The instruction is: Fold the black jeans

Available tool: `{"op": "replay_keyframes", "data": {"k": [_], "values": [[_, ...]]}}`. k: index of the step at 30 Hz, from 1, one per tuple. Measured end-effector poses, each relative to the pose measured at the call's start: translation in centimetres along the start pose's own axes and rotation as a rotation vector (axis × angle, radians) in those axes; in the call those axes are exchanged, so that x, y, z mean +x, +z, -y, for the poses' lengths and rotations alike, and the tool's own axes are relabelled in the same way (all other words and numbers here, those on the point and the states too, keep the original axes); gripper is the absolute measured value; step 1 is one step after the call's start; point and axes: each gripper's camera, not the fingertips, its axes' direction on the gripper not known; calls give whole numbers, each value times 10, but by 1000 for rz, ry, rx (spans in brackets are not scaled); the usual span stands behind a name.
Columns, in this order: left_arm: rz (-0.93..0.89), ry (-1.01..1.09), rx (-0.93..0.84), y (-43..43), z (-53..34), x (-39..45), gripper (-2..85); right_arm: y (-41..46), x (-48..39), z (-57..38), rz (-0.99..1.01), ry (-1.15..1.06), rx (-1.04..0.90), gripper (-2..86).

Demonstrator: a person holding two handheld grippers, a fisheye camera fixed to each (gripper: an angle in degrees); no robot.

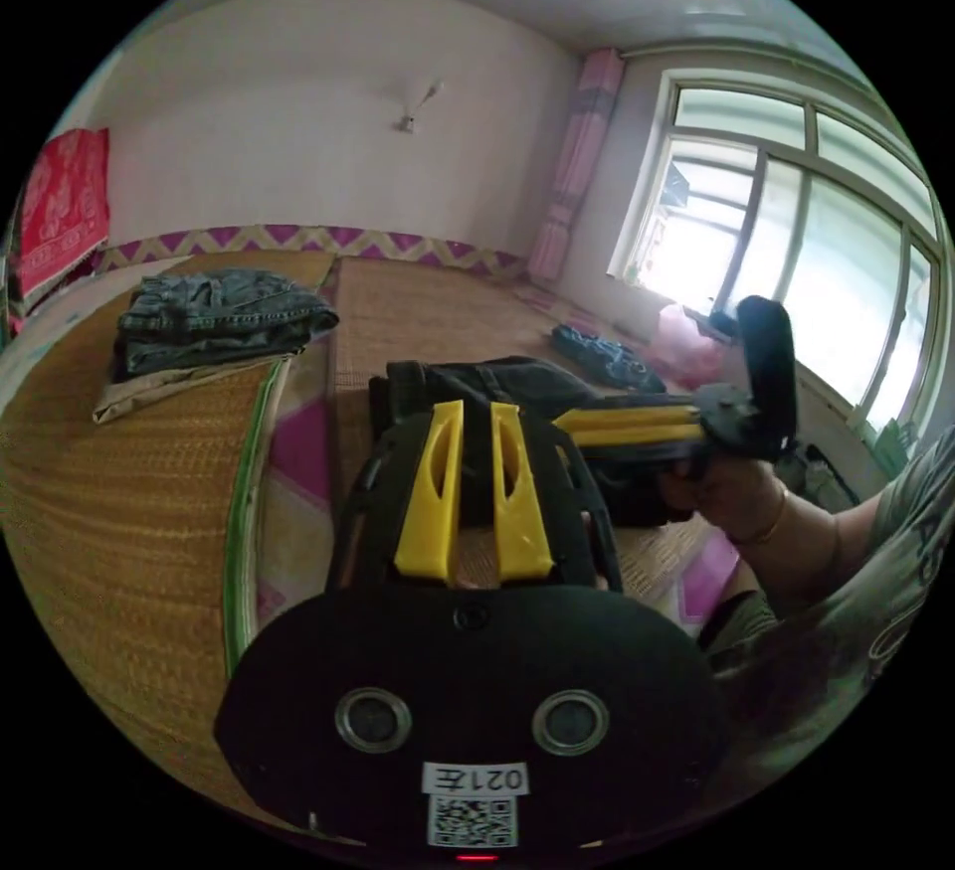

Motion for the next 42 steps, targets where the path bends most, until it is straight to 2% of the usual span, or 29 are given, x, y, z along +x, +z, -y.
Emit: {"op": "replay_keyframes", "data": {"k": [3,5,6,7,9,13,15,21,23,25,27,29,31,34,39,42], "values": [[-8,59,-112,49,27,-1,41,-13,50,-18,-201,134,-15,48],[65,56,-294,91,33,-9,14,12,76,-27,-223,160,-173,48],[187,57,-412,117,27,-19,0,35,90,-36,-213,166,-281,47],[165,102,-351,120,21,-25,-5,48,100,-48,-190,169,-271,45],[155,101,-349,120,24,-33,-8,47,104,-58,-211,156,-208,41],[315,242,-372,138,28,-18,-9,54,101,-65,-357,55,-231,29],[314,204,-383,144,33,-27,-9,55,110,-68,-365,49,-239,29],[180,103,-371,143,52,-73,-7,27,187,-87,-150,203,-205,60],[119,-13,-263,119,63,-96,-3,-7,220,-97,-75,303,-95,75],[103,-193,-161,88,75,-137,12,-57,270,-121,-120,467,71,90],[30,-276,-215,92,82,-170,67,-73,314,-138,-101,555,92,102],[-41,-332,-295,110,84,-200,87,-67,359,-153,-1,634,43,112],[-118,-389,-388,137,80,-230,107,-42,409,-173,185,718,-39,124],[-234,-428,-446,160,77,-253,124,-22,456,-199,408,841,-49,136],[-240,-384,-520,181,84,-269,115,3,515,-236,675,959,-40,139],[-259,-368,-533,186,87,-276,92,14,533,-238,744,913,-52,120]]}}
